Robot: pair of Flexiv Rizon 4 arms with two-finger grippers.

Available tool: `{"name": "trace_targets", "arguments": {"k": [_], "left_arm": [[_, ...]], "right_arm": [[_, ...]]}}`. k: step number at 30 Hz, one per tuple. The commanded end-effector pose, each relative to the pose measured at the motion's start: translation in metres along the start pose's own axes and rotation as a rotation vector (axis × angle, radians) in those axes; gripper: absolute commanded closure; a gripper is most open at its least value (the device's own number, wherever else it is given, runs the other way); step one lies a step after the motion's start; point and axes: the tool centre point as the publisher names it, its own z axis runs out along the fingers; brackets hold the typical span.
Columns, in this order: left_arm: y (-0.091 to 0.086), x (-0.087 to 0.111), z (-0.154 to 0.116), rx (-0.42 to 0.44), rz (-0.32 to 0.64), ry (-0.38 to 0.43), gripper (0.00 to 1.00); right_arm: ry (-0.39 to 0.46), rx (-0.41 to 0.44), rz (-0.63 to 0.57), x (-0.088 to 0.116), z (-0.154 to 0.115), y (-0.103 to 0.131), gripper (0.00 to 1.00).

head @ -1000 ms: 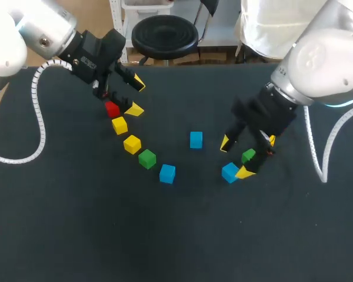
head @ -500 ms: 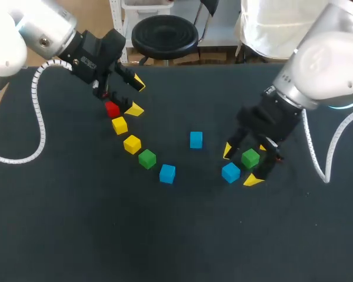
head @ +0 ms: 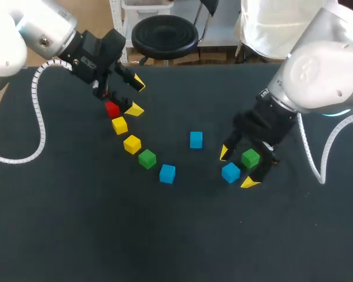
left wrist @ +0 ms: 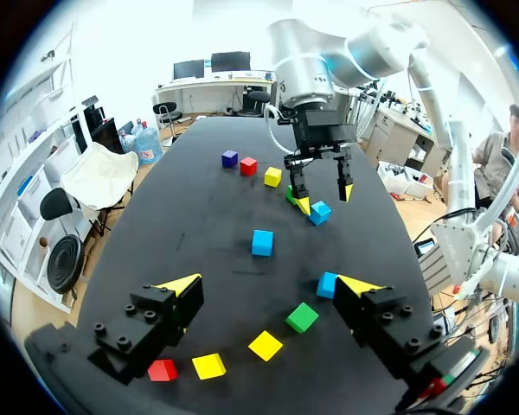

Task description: Place the blue cubes, place green cubes on the blue cubes, place the yellow cubes on the green cubes, then place the red cubes on the yellow cubes, and place purple cube on the red cubes.

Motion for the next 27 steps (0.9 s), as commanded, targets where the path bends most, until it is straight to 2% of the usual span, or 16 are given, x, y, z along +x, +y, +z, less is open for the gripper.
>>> {"name": "trace_targets", "arguments": {"k": [1, 9, 13, 16, 20, 21, 23, 27], "left_arm": [[0.0, 0.0, 0.0, 0.0, 0.001, 0.001, 0.0], [0.0, 0.0, 0.0, 0.0, 0.001, 0.001, 0.0], [0.0, 0.0, 0.0, 0.0, 0.001, 0.001, 0.0], [0.0, 0.0, 0.0, 0.0, 0.001, 0.001, 0.0], [0.0, 0.0, 0.0, 0.0, 0.001, 0.001, 0.0], [0.0, 0.0, 0.0, 0.0, 0.001, 0.001, 0.0], [0.0, 0.0, 0.0, 0.0, 0.001, 0.001, 0.0], [0.0, 0.0, 0.0, 0.0, 0.001, 0.001, 0.0]], "right_arm": [[-0.003, 0.012, -0.006, 0.003, 0.005, 0.002, 0.0], [-0.006, 0.029, -0.016, 0.008, 0.007, -0.001, 0.02], [-0.008, 0.035, -0.017, 0.008, 0.006, -0.001, 0.18], [-0.011, 0.037, -0.017, 0.009, 0.006, -0.002, 0.2], [-0.012, 0.038, -0.015, 0.01, 0.005, -0.004, 0.3], [-0.012, 0.038, -0.014, 0.011, 0.006, -0.005, 0.33], [-0.011, 0.037, -0.013, 0.012, 0.006, -0.007, 0.47], [-0.007, 0.04, -0.011, 0.012, 0.005, -0.01, 0.54]]}}
